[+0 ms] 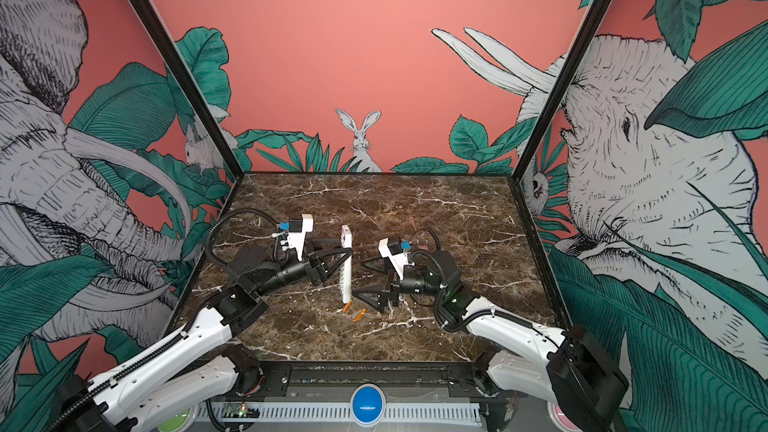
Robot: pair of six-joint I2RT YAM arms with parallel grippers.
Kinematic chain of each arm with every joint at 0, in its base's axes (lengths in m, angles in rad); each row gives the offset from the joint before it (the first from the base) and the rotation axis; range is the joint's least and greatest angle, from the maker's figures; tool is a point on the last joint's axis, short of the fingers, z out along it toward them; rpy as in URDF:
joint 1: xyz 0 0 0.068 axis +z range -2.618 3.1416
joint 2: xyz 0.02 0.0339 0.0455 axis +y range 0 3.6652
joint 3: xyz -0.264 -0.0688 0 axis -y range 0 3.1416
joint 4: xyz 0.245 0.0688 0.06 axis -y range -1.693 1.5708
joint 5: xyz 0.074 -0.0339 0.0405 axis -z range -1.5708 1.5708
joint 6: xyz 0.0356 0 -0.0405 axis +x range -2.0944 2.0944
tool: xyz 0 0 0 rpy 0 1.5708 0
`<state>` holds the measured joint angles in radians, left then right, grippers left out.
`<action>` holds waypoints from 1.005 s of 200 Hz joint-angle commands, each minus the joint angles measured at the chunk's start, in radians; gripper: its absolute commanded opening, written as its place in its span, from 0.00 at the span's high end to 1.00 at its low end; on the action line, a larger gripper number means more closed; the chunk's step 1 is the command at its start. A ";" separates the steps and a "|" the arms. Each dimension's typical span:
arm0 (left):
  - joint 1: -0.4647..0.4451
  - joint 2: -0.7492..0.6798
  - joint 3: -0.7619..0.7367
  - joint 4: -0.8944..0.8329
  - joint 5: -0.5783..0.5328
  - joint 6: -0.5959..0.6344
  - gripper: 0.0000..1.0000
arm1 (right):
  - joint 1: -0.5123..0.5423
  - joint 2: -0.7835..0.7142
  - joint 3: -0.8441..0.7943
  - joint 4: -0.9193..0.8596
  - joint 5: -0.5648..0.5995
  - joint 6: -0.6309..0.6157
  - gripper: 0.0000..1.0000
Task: Load the batteries into the remote control
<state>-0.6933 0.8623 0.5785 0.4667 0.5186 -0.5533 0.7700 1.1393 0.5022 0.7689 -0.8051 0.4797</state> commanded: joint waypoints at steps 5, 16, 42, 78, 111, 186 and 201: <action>-0.002 0.006 0.046 0.105 0.076 -0.041 1.00 | -0.001 0.034 0.048 0.126 -0.055 0.038 0.01; -0.002 0.007 0.050 0.124 0.106 -0.049 1.00 | -0.001 0.042 0.053 0.145 -0.061 0.048 0.01; -0.002 0.006 0.055 0.152 0.119 -0.064 1.00 | 0.003 0.057 0.047 0.188 -0.064 0.066 0.01; -0.002 0.021 0.066 0.189 0.133 -0.084 1.00 | 0.011 0.115 0.034 0.304 -0.077 0.122 0.01; -0.002 0.029 0.075 0.209 0.133 -0.097 1.00 | 0.014 0.169 0.029 0.441 -0.095 0.196 0.01; -0.001 0.027 0.087 0.196 0.119 -0.095 1.00 | 0.037 0.227 0.021 0.523 -0.109 0.224 0.07; -0.002 0.030 0.089 0.203 0.115 -0.097 1.00 | 0.040 0.234 0.022 0.528 -0.112 0.224 0.11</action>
<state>-0.6933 0.9001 0.6239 0.6167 0.6353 -0.6392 0.8001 1.3647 0.5247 1.2007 -0.8932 0.6888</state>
